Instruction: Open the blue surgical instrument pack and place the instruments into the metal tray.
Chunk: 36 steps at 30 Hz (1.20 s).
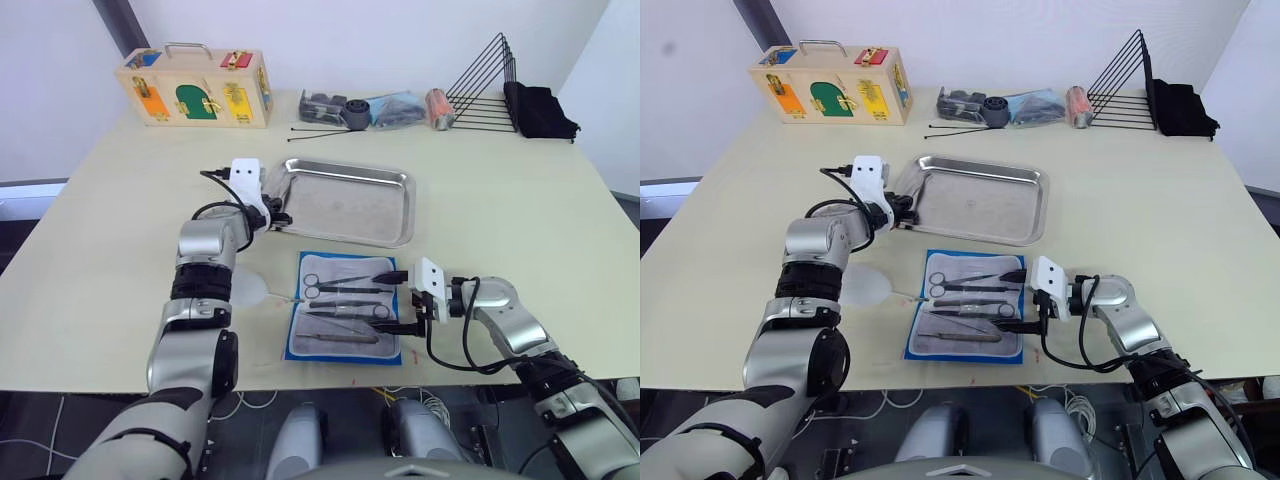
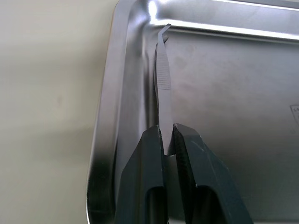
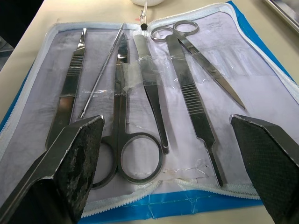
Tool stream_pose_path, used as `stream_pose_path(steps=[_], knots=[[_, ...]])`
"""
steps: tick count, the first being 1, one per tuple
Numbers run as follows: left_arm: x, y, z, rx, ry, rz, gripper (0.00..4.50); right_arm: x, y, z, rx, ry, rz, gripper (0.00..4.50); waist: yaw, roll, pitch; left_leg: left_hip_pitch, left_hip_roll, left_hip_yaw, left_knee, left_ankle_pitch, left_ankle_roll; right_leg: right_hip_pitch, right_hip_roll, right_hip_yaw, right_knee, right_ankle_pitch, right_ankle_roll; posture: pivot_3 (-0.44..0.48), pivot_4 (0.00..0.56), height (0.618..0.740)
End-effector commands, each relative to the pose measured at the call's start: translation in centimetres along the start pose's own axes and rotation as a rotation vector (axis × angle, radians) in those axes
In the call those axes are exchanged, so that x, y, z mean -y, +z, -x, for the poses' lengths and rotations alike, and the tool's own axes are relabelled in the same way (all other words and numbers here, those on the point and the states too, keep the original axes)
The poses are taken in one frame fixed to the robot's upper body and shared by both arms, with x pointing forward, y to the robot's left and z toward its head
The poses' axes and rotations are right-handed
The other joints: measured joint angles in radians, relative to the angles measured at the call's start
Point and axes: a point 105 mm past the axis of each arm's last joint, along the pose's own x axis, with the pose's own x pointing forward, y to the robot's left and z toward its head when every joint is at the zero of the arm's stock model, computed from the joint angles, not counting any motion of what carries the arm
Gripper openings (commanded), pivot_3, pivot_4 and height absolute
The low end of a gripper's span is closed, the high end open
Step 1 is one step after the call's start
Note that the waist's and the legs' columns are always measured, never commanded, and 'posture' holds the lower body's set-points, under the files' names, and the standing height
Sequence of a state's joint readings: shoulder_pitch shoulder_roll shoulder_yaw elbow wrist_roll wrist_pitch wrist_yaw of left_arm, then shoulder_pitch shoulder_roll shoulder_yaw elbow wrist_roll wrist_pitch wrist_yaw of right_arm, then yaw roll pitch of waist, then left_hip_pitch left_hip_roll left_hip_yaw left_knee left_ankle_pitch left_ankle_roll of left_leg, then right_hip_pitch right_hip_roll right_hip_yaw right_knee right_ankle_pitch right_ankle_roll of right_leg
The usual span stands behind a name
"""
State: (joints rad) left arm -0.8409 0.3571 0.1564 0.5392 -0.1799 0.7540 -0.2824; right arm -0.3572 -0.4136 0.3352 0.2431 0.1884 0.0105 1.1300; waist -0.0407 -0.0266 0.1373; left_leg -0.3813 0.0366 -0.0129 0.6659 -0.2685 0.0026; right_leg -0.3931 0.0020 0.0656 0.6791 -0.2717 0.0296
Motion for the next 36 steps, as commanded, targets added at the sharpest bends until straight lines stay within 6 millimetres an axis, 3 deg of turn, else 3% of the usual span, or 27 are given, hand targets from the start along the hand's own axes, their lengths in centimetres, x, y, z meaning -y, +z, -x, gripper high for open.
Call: stream_pose_path(steps=[1,4,7,13,20,25,30,36], knots=[[0.2,1.2,0.1,0.036,-0.001,-0.038,0.06,-2.8,-6.2,0.2,-0.208,0.041,-0.171,4.50,0.000,0.000,0.000,0.000,0.000,0.000,0.000,0.000,0.000,0.000,0.000,0.000,0.000,0.000,0.000,0.000,0.150,0.740],[0.1,1.2,0.1,0.035,0.008,-0.037,1.05,-2.8,-6.2,0.2,-0.208,0.041,-0.171,4.50,0.000,0.000,0.000,0.000,0.000,0.000,0.000,0.000,0.000,0.000,0.000,0.000,0.000,0.000,0.000,0.000,0.150,0.740],[0.0,1.2,0.1,0.036,0.021,-0.041,2.33,-2.8,-6.2,0.2,-0.207,0.042,-0.170,4.50,0.000,0.000,0.000,0.000,0.000,0.000,0.000,0.000,0.000,0.000,0.000,0.000,0.000,0.000,0.000,0.000,0.150,0.740],[0.0,1.8,0.3,0.057,0.027,-0.047,2.33,-2.8,-6.1,0.1,-0.206,0.041,-0.170,4.50,-0.001,0.000,0.000,0.001,0.000,0.001,-0.001,0.000,0.000,0.000,0.000,0.001,0.000,0.000,0.000,0.000,0.150,0.740],[0.9,4.6,1.6,0.229,-0.070,-0.122,2.33,-2.8,-6.1,-0.1,-0.200,0.040,-0.173,4.50,-0.001,0.000,0.000,0.001,0.000,0.001,-0.001,0.000,0.000,0.000,0.000,0.001,0.000,0.000,0.000,0.000,0.150,0.740],[2.5,4.6,3.9,0.308,-0.309,-0.242,2.33,-2.7,-6.1,-0.2,-0.196,0.042,-0.173,4.50,-0.003,0.000,0.000,0.002,0.000,0.002,-0.002,0.000,0.000,0.000,0.000,0.002,0.000,0.000,0.000,0.000,0.150,0.740],[3.7,3.5,7.5,0.333,-0.587,-0.409,2.33,-2.7,-6.1,-0.2,-0.195,0.044,-0.172,4.50,-0.004,0.000,0.000,0.002,0.001,0.002,-0.003,0.000,0.000,0.000,0.000,0.002,-0.001,0.000,0.000,0.000,0.150,0.740],[3.6,1.3,12.4,0.216,-0.923,-0.559,2.33,-2.7,-6.1,-0.2,-0.193,0.044,-0.174,4.50,-0.004,0.001,0.000,0.002,0.001,0.004,-0.003,0.000,0.000,0.000,0.001,0.002,-0.001,-0.001,-0.001,0.000,0.150,0.740]])
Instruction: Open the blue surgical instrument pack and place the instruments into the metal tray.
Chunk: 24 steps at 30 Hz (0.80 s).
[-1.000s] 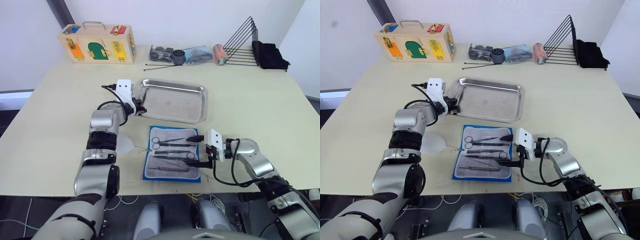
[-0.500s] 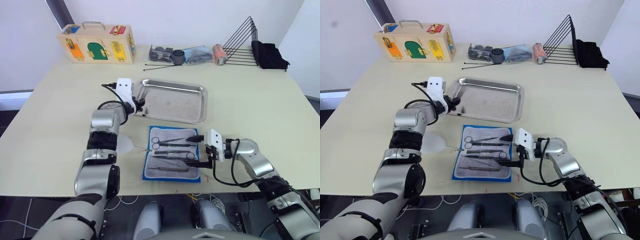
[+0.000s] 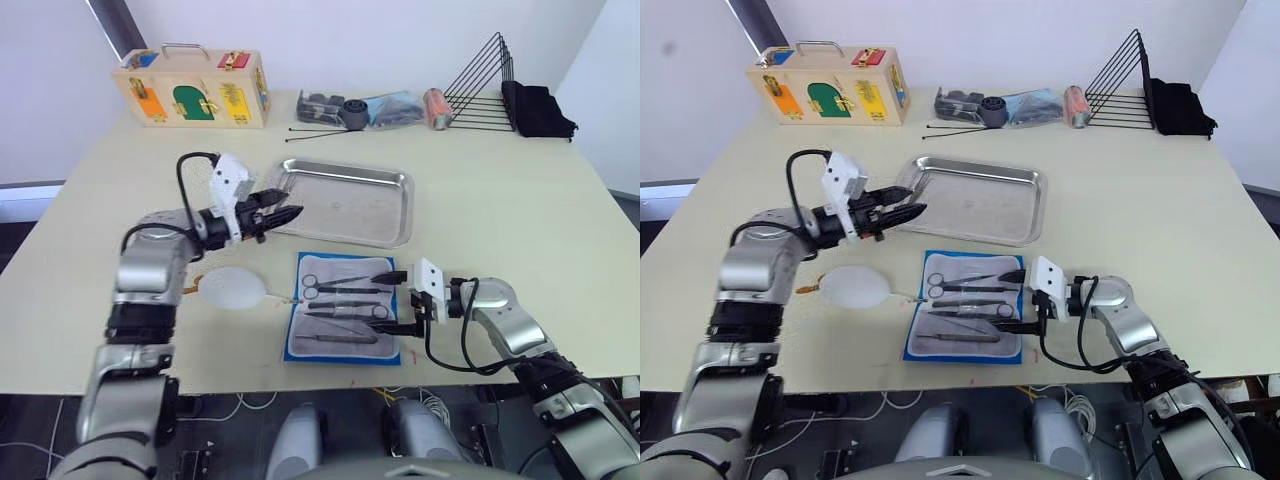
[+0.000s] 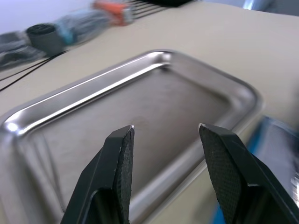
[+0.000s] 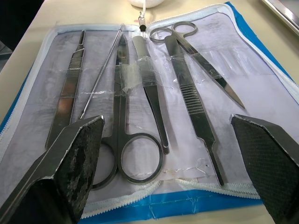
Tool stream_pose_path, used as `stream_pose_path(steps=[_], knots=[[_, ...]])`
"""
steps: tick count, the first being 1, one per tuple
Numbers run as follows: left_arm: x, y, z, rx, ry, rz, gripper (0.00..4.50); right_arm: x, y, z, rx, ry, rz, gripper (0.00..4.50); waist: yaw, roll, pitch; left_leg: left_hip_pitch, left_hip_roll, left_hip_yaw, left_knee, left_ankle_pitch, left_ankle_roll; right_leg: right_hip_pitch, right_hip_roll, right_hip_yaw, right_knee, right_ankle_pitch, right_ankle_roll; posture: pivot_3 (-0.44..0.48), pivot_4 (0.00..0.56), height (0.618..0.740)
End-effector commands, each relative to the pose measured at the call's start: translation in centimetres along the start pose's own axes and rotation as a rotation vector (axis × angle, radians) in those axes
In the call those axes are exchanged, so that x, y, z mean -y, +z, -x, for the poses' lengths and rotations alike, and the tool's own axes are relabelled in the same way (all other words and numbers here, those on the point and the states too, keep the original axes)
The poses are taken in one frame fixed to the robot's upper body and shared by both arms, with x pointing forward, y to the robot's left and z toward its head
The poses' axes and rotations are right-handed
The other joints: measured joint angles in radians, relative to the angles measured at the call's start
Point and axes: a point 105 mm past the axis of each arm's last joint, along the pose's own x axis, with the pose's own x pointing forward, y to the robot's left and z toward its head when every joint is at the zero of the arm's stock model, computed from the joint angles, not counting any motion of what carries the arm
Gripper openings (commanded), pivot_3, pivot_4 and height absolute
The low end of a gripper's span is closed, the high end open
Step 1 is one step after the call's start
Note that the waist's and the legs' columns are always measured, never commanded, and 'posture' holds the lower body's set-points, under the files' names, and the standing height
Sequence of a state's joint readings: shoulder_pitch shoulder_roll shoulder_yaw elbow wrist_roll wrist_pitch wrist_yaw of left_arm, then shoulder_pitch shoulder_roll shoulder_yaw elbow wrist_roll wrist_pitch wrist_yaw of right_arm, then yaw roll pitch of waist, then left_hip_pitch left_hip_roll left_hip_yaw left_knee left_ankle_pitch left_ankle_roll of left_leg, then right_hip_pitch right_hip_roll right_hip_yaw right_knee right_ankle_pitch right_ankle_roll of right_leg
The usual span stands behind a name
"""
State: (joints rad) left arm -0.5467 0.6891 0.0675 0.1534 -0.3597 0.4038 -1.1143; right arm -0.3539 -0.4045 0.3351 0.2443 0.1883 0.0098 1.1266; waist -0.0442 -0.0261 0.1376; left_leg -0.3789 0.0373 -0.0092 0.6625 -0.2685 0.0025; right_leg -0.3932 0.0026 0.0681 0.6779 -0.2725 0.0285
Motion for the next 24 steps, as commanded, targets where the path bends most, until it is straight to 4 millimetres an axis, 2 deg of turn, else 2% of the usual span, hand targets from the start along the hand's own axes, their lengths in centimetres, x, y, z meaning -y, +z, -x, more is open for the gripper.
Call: stream_pose_path(steps=[1,6,7,8,10,11,12,16,24], knots=[[2.0,1.6,2.2,-0.006,-0.222,-0.061,2.33,-2.6,-6.1,0.1,-0.199,0.042,-0.169,4.50,0.000,0.000,0.000,0.000,0.000,0.001,0.000,0.000,0.000,0.000,0.000,0.000,0.000,0.000,0.000,0.000,0.150,0.740],[2.9,2.1,4.9,-0.049,-0.367,-0.132,2.33,-2.6,-6.1,0.1,-0.196,0.040,-0.171,4.50,0.000,0.000,0.000,0.000,0.000,0.002,0.000,0.000,0.000,0.000,0.001,0.000,0.000,-0.001,-0.001,0.000,0.150,0.740],[3.1,2.1,5.4,-0.065,-0.398,-0.132,2.77,-2.6,-6.1,0.1,-0.196,0.040,-0.170,4.50,0.000,0.000,0.000,0.000,0.000,0.002,0.000,0.000,0.000,0.000,0.001,0.000,0.000,-0.001,-0.001,0.000,0.150,0.740],[3.4,2.3,5.8,-0.075,-0.425,-0.124,2.96,-2.6,-6.1,0.1,-0.197,0.040,-0.169,4.50,-0.001,0.000,0.000,0.000,0.000,0.002,0.000,0.000,0.000,0.000,0.001,0.000,0.000,-0.001,-0.001,0.000,0.150,0.740],[3.8,2.8,6.5,-0.086,-0.463,-0.132,3.82,-2.6,-6.1,0.1,-0.197,0.039,-0.168,4.50,0.000,0.000,0.000,0.000,0.001,0.002,0.000,0.000,0.000,-0.001,0.002,0.000,0.000,-0.001,-0.002,0.000,0.150,0.740],[4.0,3.0,6.7,-0.094,-0.478,-0.145,3.98,-2.6,-6.1,0.1,-0.196,0.039,-0.168,4.50,0.000,0.000,0.000,0.000,0.001,0.002,0.000,0.000,0.000,-0.001,0.002,0.000,0.000,-0.001,-0.002,0.000,0.150,0.740],[4.3,3.2,7.0,-0.100,-0.501,-0.153,4.36,-2.6,-6.1,0.1,-0.195,0.039,-0.168,4.50,0.000,-0.001,0.001,0.000,0.001,0.001,-0.001,0.000,0.000,-0.001,0.002,-0.001,0.000,-0.002,-0.002,0.000,0.150,0.740],[5.4,2.2,7.7,-0.169,-0.582,-0.200,4.45,-2.6,-6.1,0.0,-0.194,0.040,-0.167,4.50,0.000,-0.001,0.001,0.000,0.002,0.001,-0.002,0.000,0.000,-0.001,0.002,0.000,0.000,-0.002,-0.002,0.000,0.150,0.740],[5.3,1.2,7.2,-0.177,-0.618,-0.247,4.45,-2.5,-6.0,0.1,-0.192,0.035,-0.164,4.50,0.002,-0.001,0.002,0.001,0.002,0.004,-0.003,0.000,0.000,-0.001,0.003,0.000,0.000,-0.003,-0.003,0.000,0.150,0.740]])
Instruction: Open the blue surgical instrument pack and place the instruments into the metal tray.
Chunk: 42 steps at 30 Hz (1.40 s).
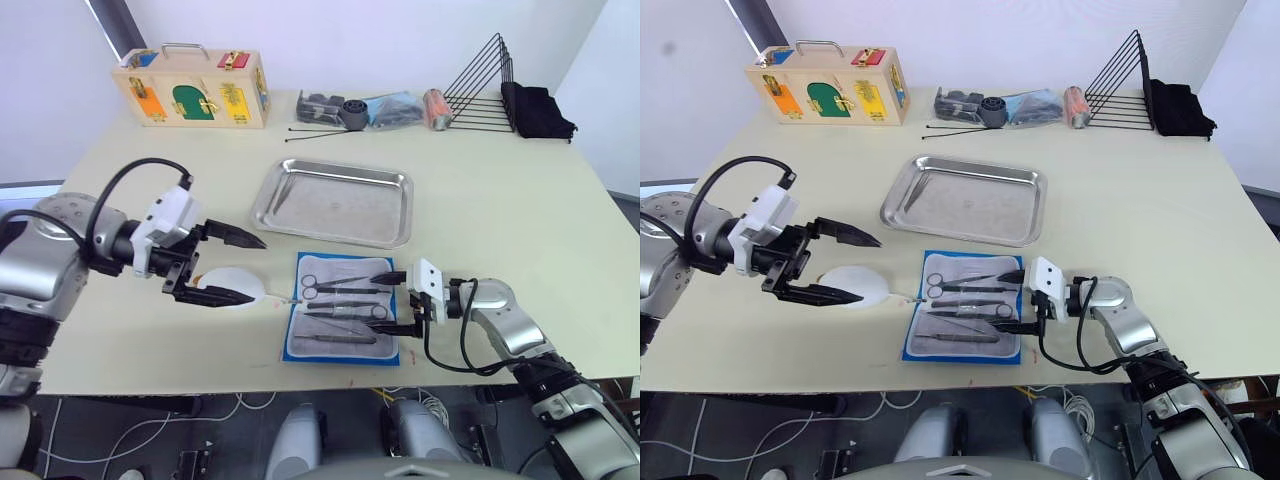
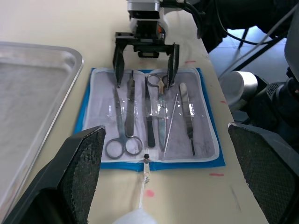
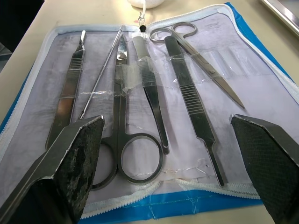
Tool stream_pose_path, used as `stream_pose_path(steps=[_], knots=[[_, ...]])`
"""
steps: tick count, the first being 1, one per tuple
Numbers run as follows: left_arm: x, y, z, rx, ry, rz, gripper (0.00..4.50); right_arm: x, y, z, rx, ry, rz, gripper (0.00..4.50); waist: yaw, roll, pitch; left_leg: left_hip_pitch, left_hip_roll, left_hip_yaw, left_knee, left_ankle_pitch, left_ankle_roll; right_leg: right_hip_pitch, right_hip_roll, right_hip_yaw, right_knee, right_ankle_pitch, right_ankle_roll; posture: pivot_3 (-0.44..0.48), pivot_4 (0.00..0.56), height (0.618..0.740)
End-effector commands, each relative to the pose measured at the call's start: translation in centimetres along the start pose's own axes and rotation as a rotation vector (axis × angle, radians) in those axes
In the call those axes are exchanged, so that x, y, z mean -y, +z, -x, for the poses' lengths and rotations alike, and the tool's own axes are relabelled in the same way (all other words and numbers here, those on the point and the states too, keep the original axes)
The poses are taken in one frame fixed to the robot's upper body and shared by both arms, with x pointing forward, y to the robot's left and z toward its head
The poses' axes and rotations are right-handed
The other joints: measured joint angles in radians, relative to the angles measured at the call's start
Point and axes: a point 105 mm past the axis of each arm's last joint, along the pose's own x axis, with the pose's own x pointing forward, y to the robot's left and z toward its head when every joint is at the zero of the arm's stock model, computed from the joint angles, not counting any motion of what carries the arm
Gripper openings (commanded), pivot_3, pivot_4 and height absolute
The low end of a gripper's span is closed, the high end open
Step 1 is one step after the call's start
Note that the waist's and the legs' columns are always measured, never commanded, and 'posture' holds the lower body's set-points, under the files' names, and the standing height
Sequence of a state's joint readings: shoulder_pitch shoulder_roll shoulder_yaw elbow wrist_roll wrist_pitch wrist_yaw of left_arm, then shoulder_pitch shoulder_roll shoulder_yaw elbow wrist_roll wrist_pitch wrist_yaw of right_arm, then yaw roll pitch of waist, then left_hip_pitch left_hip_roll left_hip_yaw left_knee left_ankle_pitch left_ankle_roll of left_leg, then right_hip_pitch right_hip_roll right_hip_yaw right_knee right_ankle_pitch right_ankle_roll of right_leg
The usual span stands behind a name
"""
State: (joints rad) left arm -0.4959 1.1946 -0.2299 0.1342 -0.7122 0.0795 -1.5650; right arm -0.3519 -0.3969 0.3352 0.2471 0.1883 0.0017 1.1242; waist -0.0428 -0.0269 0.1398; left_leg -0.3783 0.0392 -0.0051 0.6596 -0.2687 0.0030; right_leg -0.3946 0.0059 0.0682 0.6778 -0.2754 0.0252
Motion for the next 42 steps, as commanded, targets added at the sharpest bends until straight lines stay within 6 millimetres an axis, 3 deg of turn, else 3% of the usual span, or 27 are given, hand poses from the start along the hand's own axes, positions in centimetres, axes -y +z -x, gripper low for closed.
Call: stream_pose_path(steps=[1,6,12,13,15,19,33,42], knots=[[0.0,0.6,0.3,0.003,-0.035,-0.064,4.45,-2.4,-6.1,0.3,-0.201,0.034,-0.166,4.50,0.000,0.000,0.000,0.000,0.000,0.000,0.000,0.000,0.000,0.000,0.000,0.000,0.000,0.000,0.000,0.000,0.150,0.740],[-2.3,-0.8,-1.8,-0.031,0.028,-0.161,4.45,-2.4,-6.1,0.4,-0.200,0.029,-0.169,4.50,0.002,-0.001,-0.001,0.000,0.000,0.001,0.000,0.000,0.000,0.000,0.000,0.000,0.000,-0.001,0.001,0.000,0.150,0.740],[-4.0,-2.4,-4.8,-0.015,0.090,-0.133,4.45,-2.3,-6.1,0.4,-0.200,0.023,-0.168,4.50,0.001,0.000,-0.002,0.000,0.000,0.001,0.000,0.000,0.000,0.000,0.001,0.000,0.000,0.000,-0.001,0.000,0.150,0.740],[-4.1,-2.6,-5.3,-0.011,0.091,-0.115,3.93,-2.3,-6.1,0.4,-0.200,0.023,-0.168,4.50,0.001,0.000,-0.002,0.000,0.000,0.000,0.000,0.000,0.000,0.000,0.001,0.000,0.000,0.000,0.000,0.000,0.150,0.740],[-4.1,-3.1,-6.1,-0.014,0.087,-0.095,3.39,-2.3,-6.0,0.5,-0.200,0.022,-0.167,4.50,0.001,-0.001,-0.001,0.000,0.000,0.000,0.000,0.000,0.000,0.000,0.001,0.000,0.000,0.000,0.000,0.000,0.150,0.740],[-5.2,-4.2,-7.5,-0.043,0.144,-0.097,1.50,-2.2,-6.0,0.5,-0.201,0.020,-0.166,4.50,0.001,0.000,-0.002,0.000,0.000,0.000,0.000,0.000,0.000,0.000,0.001,0.000,0.000,0.000,0.000,0.000,0.150,0.740],[-6.3,-5.5,-10.7,-0.039,0.144,-0.067,1.50,-2.0,-6.0,0.6,-0.202,0.015,-0.164,4.50,0.001,-0.001,-0.002,0.000,0.000,0.000,0.000,0.000,0.000,0.000,0.001,0.000,0.000,0.000,0.000,0.000,0.150,0.740],[-5.3,-6.4,-11.5,-0.046,0.084,-0.020,1.50,-2.1,-6.0,0.5,-0.201,0.012,-0.164,4.50,0.001,-0.001,-0.002,0.000,0.000,-0.001,0.000,0.000,0.000,0.001,0.001,0.000,0.000,0.000,0.000,0.000,0.150,0.740]])
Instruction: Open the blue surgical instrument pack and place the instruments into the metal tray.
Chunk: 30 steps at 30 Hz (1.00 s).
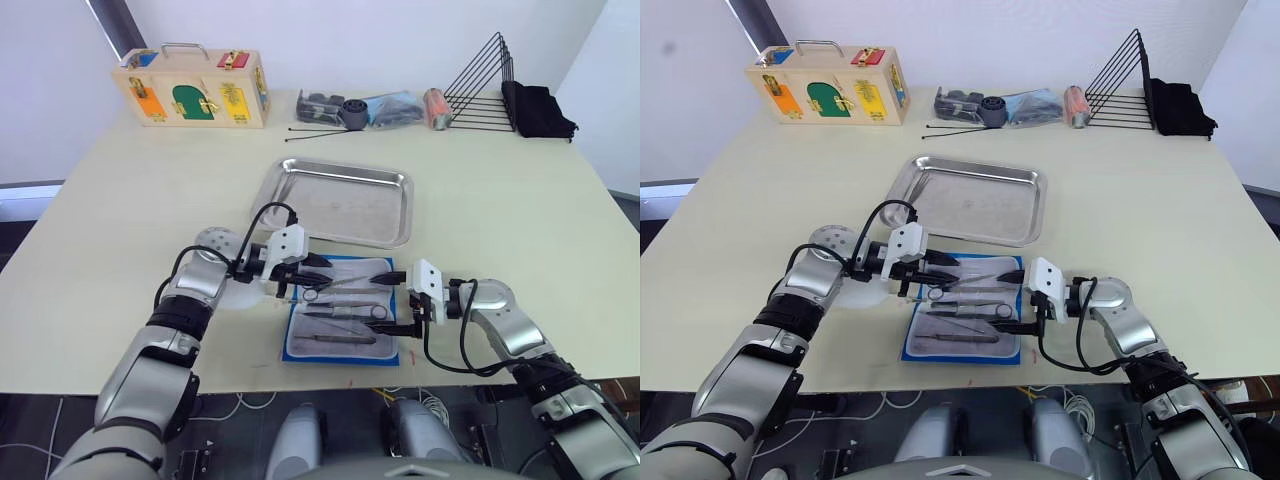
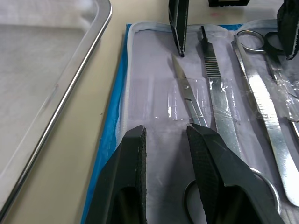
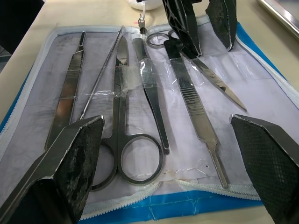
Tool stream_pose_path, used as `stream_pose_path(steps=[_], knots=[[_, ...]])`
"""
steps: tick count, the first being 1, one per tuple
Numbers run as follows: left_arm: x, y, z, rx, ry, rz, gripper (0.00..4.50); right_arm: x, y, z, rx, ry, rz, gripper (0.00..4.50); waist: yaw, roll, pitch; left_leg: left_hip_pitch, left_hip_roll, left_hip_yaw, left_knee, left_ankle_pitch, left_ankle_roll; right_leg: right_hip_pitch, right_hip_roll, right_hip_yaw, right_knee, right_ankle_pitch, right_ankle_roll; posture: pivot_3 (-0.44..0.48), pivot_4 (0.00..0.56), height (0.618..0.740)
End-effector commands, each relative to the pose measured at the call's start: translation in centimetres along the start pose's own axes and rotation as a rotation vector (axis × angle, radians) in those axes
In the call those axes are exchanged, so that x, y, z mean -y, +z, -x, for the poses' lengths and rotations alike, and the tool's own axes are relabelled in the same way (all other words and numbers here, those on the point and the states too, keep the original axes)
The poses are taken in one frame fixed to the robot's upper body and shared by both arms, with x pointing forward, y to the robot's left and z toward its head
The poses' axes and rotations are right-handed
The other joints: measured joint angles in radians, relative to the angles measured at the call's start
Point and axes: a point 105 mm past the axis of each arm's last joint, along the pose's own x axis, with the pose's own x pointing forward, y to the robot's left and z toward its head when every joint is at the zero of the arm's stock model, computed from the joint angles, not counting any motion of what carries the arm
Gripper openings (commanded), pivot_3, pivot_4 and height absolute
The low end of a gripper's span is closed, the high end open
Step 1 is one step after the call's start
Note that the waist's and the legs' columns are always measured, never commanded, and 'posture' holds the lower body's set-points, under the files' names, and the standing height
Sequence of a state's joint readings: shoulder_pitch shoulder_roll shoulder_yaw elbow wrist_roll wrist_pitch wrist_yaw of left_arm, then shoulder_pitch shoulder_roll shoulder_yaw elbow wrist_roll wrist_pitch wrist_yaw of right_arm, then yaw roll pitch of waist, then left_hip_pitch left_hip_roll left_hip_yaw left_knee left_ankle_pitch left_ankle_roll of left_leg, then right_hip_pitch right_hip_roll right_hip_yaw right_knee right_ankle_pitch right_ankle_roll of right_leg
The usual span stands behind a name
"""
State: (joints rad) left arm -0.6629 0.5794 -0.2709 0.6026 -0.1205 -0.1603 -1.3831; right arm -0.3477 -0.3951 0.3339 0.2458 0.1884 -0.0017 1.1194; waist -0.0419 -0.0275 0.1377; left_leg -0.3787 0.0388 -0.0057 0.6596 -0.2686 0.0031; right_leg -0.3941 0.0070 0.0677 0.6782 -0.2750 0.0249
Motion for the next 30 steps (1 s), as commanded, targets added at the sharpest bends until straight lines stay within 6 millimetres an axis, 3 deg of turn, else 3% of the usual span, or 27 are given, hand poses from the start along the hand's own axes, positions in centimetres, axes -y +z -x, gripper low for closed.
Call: stream_pose_path(steps=[1,13,23,30], knots=[[0.7,-0.3,-0.1,-0.005,-0.032,0.013,1.50,-2.0,-6.0,0.6,-0.205,0.017,-0.163,4.50,0.000,0.000,0.000,0.000,0.000,0.000,0.000,0.000,0.000,0.000,0.000,0.000,0.000,0.000,0.000,0.000,0.150,0.740],[-0.5,0.7,0.2,0.087,0.045,0.110,1.50,-2.1,-6.0,0.4,-0.206,0.022,-0.160,4.50,0.000,0.000,0.000,0.000,0.000,0.000,0.000,0.000,0.000,0.000,0.000,0.000,0.000,0.000,0.000,0.000,0.150,0.740],[0.9,1.0,0.4,0.088,-0.028,0.120,1.50,-2.1,-6.0,0.4,-0.208,0.022,-0.159,4.50,0.000,0.000,0.000,0.000,0.000,-0.001,0.000,0.000,0.000,0.000,0.000,0.000,0.000,0.000,0.000,0.000,0.150,0.740],[1.2,-0.1,0.5,0.011,-0.034,0.082,1.50,-2.1,-6.0,0.4,-0.207,0.021,-0.158,4.50,0.000,0.000,0.000,0.000,0.000,-0.001,0.000,0.000,0.000,0.000,0.000,0.000,0.000,0.000,0.000,0.000,0.150,0.740]])
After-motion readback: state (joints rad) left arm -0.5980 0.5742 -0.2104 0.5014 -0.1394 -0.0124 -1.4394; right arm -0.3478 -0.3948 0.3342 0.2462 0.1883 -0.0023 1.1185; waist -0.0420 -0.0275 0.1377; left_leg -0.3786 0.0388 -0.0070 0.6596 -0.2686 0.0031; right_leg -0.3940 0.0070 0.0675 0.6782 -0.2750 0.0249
